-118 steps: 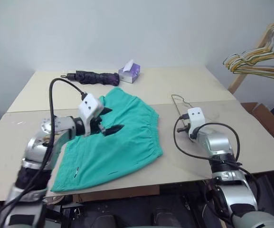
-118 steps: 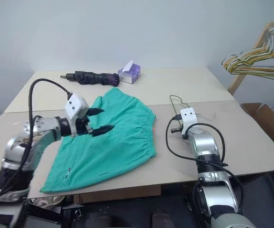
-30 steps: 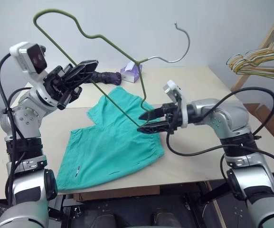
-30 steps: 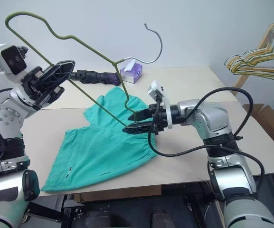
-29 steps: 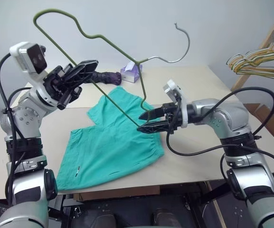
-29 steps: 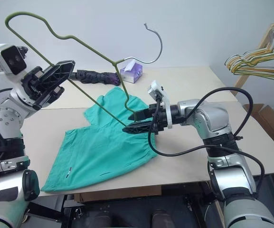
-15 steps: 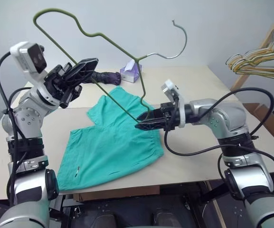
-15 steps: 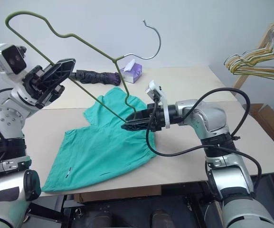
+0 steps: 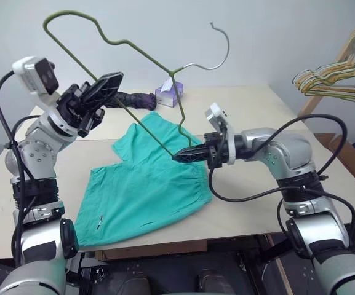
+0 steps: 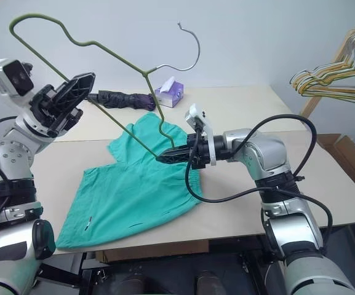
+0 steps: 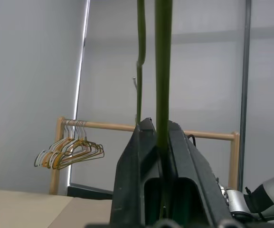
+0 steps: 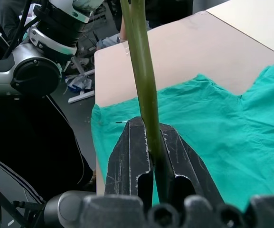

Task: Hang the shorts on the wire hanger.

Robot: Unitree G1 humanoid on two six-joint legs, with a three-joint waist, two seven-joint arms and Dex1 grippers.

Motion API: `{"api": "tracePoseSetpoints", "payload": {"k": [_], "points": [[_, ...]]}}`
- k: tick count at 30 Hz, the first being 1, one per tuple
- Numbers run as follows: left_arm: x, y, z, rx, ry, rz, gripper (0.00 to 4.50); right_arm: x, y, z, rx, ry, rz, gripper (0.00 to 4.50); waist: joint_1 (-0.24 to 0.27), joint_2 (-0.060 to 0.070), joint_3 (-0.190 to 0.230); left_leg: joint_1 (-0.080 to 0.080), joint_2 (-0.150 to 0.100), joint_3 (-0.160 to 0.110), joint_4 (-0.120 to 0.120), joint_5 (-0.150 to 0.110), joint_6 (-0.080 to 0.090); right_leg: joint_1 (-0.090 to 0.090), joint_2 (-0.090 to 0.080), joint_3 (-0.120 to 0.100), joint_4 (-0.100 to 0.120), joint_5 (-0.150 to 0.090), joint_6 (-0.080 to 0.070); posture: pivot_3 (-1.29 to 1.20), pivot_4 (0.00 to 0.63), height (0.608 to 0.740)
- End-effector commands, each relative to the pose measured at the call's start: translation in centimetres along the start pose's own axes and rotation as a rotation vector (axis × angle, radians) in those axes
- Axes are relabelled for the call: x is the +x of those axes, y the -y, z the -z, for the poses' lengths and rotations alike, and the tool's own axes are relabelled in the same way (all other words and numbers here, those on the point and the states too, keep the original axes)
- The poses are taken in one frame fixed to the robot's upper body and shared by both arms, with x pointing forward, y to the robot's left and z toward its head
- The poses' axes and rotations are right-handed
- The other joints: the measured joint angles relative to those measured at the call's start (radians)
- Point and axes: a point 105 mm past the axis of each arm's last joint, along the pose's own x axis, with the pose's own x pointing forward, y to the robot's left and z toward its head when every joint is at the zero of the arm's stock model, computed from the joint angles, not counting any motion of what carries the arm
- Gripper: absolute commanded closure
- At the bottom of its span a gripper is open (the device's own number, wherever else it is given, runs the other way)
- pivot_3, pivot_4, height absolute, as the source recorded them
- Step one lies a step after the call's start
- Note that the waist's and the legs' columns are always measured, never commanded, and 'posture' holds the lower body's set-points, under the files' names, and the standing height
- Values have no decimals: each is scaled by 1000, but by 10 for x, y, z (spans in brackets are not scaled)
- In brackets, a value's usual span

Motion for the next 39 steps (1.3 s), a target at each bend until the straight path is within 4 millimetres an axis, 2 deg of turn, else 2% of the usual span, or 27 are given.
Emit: {"api": "tracePoseSetpoints", "payload": {"k": [1,6,11,15,17,20,22,23,26,30,34,39], "points": [[9,-4,8,27,-44,-30,3378,-6,-1,-23,-73,62,21,4500,1,0,0,0,0,0,0,0,0,0,0,0,0,0,0,34,0,740],[8,-12,24,20,-129,-99,1706,-10,-6,-32,-88,111,20,4500,3,0,0,0,0,0,0,0,0,0,0,0,0,0,0,23,0,740],[-7,-31,51,-1,-274,-222,97,-20,4,-46,-59,200,108,4500,1,0,0,0,0,0,0,0,0,0,0,0,0,0,0,4,0,740],[-35,-59,74,92,-472,-443,39,-44,17,-39,-26,200,244,4500,-6,0,0,0,0,0,0,0,0,0,0,0,0,0,0,-8,0,740],[-49,-62,86,148,-587,-470,39,-62,17,-20,-6,142,294,4500,-4,0,0,-1,0,0,0,0,0,0,0,0,-1,0,0,-9,0,740],[-62,-50,98,213,-724,-404,39,-93,14,19,108,36,393,4500,0,0,0,-2,0,1,0,-1,1,0,-1,0,-3,0,0,-11,0,740],[-63,-43,102,228,-760,-367,39,-103,6,41,272,-60,391,4500,0,1,0,-5,0,1,0,-1,1,-3,-1,0,-4,0,0,-18,0,740],[-64,-40,104,241,-776,-353,39,-109,3,49,291,-85,426,4500,0,1,1,-6,0,2,0,-1,1,-6,-1,1,-2,0,0,-20,0,740],[-61,-31,111,259,-810,-309,39,-128,-21,78,387,-209,415,4500,3,2,1,-11,0,2,1,0,1,-13,0,1,2,0,-1,-26,0,740],[-53,-25,120,284,-828,-278,39,-157,-34,114,796,-216,446,4500,-7,2,1,-8,0,3,1,0,1,-10,0,3,2,0,0,-19,0,740],[-50,-25,126,283,-826,-278,39,-172,-41,132,921,-202,462,4500,-10,2,1,-3,0,2,1,-1,1,-4,-1,2,0,0,0,-26,0,740],[-50,-21,130,288,-845,-258,39,-171,-43,153,953,-237,472,4500,-17,2,1,1,0,2,1,-1,1,-1,0,3,0,0,0,-24,0,740]]}}
